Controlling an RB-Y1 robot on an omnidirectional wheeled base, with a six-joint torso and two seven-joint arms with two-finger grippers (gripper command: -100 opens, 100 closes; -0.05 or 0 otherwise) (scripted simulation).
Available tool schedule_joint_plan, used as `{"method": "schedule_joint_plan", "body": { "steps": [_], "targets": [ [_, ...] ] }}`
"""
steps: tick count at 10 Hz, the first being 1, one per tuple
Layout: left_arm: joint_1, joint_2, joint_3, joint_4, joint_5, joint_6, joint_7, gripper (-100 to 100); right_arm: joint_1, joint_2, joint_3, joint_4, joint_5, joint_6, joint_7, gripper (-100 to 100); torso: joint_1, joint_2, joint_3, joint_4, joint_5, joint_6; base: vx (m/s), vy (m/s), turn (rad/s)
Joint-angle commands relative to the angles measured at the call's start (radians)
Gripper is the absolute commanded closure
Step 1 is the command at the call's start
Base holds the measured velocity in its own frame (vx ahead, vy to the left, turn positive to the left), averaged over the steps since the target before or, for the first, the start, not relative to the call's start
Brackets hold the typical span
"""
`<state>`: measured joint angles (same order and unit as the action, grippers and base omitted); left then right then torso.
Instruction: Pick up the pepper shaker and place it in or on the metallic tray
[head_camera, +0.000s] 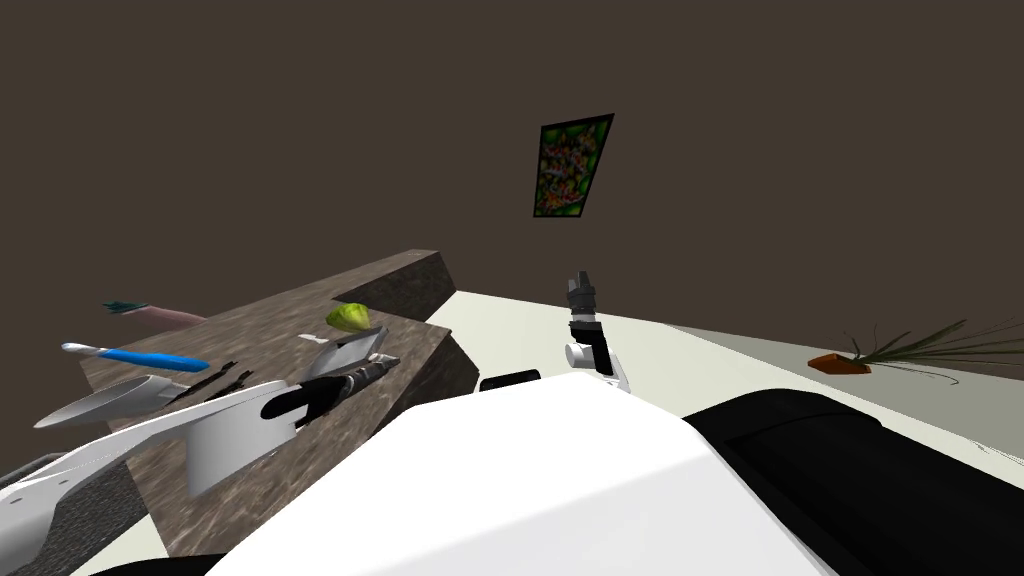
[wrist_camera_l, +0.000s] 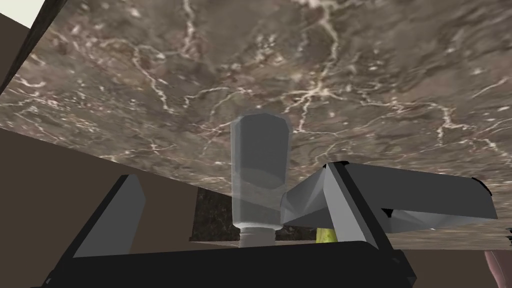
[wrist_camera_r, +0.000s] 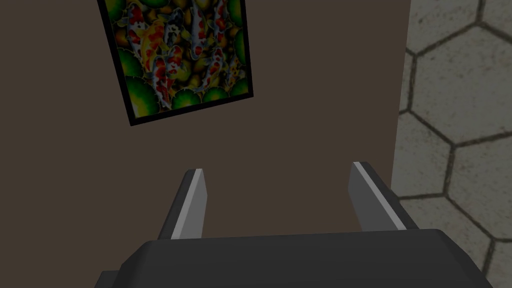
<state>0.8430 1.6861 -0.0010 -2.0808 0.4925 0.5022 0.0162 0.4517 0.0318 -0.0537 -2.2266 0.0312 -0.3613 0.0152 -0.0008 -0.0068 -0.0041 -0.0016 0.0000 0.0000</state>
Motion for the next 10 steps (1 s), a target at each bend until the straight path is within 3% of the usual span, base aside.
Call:
{"method": "schedule_joint_plan", "body": {
  "steps": [1,2,3,4,5,6,8,9,10],
  "targets": [
    [0.006,0.035,-0.004,0.011,0.011,0.027,-0.008,-100,0.000,0.000,0.000,0.000,0.000,0.000,0.000,0,0.000,0.000,0.000,0.000,0.000,0.000,0.084,0.015,-0.045],
    [0.008,0.052,-0.004,0.017,0.017,0.037,-0.011,-100,0.000,0.000,0.000,0.000,0.000,0.000,0.000,0,0.001,0.001,0.000,0.000,0.000,0.000,0.089,0.021,-0.030],
    [0.003,0.044,-0.007,0.016,0.017,0.028,-0.010,-100,0.000,0.000,0.000,0.000,0.000,0.000,0.000,0,0.001,0.001,0.000,0.000,0.000,0.000,0.040,0.010,-0.006],
    [0.004,0.046,-0.005,0.016,0.018,0.030,-0.010,0,0.000,0.000,0.000,0.000,0.000,0.000,0.000,0,0.001,0.003,0.002,0.001,0.000,0.000,0.008,0.002,0.000],
    [0.001,0.011,-0.024,0.044,0.000,0.015,-0.021,-100,0.000,0.000,0.000,0.000,0.000,0.000,0.000,0,0.000,0.006,0.003,0.001,0.000,0.000,0.017,-0.004,-0.123],
    [0.001,0.011,-0.024,0.044,0.000,0.015,-0.021,-100,0.000,0.000,0.000,0.000,0.000,0.000,0.000,0,0.000,0.006,0.004,0.001,0.000,0.000,0.022,-0.005,-0.054],
    [-0.003,-0.033,-0.048,0.078,-0.023,-0.004,-0.034,-100,0.000,0.000,0.000,0.000,0.000,0.000,0.000,0,0.000,0.006,0.003,0.001,0.000,0.000,0.031,-0.009,-0.077],
    [-0.005,-0.018,-0.046,0.076,-0.013,-0.004,-0.032,-100,0.000,0.000,0.000,0.000,0.000,0.000,0.000,0,0.000,0.006,0.003,0.001,0.000,0.000,0.011,-0.001,-0.010],
    [-0.006,-0.020,-0.048,0.078,-0.014,-0.007,-0.034,100,0.000,0.000,0.000,0.000,0.000,0.000,0.000,0,0.000,0.006,0.004,0.002,0.000,-0.001,0.000,0.000,0.000]
  ]
}}
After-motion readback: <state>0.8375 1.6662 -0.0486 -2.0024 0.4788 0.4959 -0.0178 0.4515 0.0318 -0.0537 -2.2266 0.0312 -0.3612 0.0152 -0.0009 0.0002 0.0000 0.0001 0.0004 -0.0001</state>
